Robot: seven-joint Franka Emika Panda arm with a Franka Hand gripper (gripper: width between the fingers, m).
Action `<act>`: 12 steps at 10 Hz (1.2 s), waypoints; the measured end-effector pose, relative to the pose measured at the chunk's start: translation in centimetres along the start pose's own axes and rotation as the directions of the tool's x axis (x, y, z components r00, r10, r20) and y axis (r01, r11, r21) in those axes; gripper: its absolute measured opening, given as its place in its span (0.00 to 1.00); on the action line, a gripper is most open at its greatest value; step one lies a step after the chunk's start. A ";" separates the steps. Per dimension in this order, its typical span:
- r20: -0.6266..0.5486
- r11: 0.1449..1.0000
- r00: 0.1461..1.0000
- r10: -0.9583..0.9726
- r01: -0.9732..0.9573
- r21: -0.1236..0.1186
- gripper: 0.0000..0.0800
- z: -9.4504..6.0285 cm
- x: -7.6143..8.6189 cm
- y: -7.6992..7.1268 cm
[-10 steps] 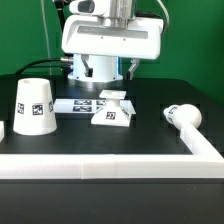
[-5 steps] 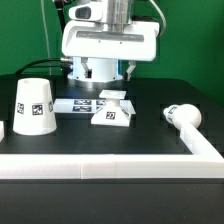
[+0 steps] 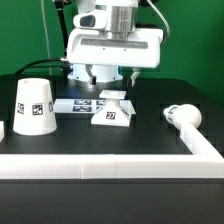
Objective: Assemble lamp
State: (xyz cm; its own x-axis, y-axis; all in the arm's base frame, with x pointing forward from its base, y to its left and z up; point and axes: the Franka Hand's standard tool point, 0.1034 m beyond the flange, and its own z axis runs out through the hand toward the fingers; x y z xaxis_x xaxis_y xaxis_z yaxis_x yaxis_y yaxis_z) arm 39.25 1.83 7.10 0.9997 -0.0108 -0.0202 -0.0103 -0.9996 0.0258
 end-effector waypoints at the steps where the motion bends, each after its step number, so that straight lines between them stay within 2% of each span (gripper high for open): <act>1: 0.006 1.000 1.000 -0.010 0.010 0.000 0.88 0.5 0.2 -0.4; 3: -0.002 1.000 1.000 -0.030 0.030 0.003 0.88 1.3 0.2 -0.9; 6: -0.030 0.999 0.999 -0.044 0.044 0.007 0.88 1.2 0.4 -1.0; 12: -0.021 0.993 0.993 -0.116 0.116 0.010 0.88 0.3 0.7 0.2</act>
Offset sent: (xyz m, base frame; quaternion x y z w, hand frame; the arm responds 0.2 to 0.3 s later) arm -0.0044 -0.0027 -0.0092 0.0053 0.0137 -0.0108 0.9998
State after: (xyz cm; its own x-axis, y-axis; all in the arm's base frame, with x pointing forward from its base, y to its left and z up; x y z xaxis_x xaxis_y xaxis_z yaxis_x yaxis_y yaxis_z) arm 39.99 1.65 6.77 0.9944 0.1055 -0.0018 0.1055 -0.9943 0.0129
